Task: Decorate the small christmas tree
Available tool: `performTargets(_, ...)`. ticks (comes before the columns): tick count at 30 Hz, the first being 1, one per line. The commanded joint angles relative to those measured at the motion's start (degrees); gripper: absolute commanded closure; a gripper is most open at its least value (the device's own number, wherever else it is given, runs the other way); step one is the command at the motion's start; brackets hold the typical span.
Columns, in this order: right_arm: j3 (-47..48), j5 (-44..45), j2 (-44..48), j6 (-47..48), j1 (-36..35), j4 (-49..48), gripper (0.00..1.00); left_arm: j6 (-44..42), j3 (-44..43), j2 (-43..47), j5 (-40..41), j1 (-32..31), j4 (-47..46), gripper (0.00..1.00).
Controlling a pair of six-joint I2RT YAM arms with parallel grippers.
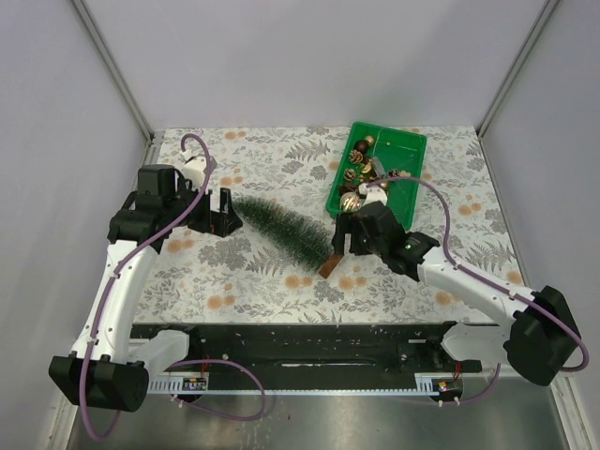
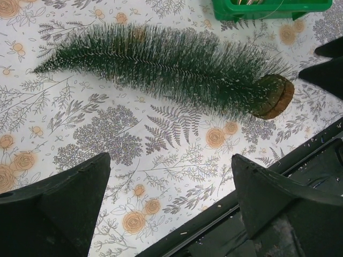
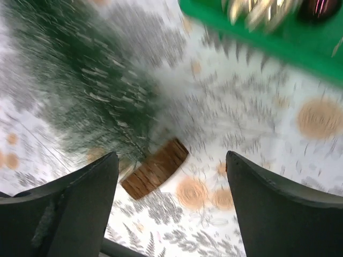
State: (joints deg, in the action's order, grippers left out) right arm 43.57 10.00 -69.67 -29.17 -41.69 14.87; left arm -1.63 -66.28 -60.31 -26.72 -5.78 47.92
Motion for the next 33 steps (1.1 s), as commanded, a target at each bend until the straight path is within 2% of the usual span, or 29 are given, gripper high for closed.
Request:
performTargets(1, 14.2, 4.4, 0.2, 8.9, -0.3, 1.2, 0.08, -0.7, -2.7, 0.8, -0.8, 0.4, 0.2, 0.01)
performTargets(4, 20.3, 0.0, -5.0, 13.2, -0.3, -2.5, 0.02, -0.5, -3.1, 0.7, 0.1, 0.9, 0.2, 0.01)
performTargets(7, 28.8, -5.7, -14.8, 16.4, -0.6, -4.1, 0.01, -0.3, -3.9, -0.2, 0.6, 2.1, 0.4, 0.01)
performTargets(10, 39.9, -8.9, -27.8, 20.0, -2.0, -1.7, 0.0, -0.5, -3.9, -0.9, -0.3, 4.2, 1.1, 0.01)
performTargets(14, 51.0, -7.5, -41.2, 22.7, -3.8, 4.2, 0.01, -1.5, -3.8, -1.2, -3.0, 7.0, 2.0, 0.01)
performTargets(22, 54.6, -9.8, -48.4, 22.0, -5.2, 5.2, 0.04, -3.1, -3.2, -0.9, -1.8, 7.9, 2.1, 0.01)
performTargets(24, 55.4, -9.8, -49.4, 21.8, -5.4, 6.0, 0.11, -3.0, -3.2, -1.1, -2.0, 8.1, 2.2, 0.01)
performTargets(27, 55.5, -9.8, -50.2, 21.1, -5.4, 6.2, 0.34, -2.9, -3.1, -1.1, -2.0, 8.2, 2.2, 0.01)
performTargets(30, 53.6, -9.5, -49.2, 20.2, -5.3, 4.6, 0.66, -2.7, -2.2, -0.6, -1.3, 8.2, 1.4, 0.01)
performTargets(33, 51.4, -8.7, -47.1, 19.5, -5.4, 2.3, 0.84, -2.8, -1.5, -0.2, -0.7, 8.2, 1.0, 0.01)
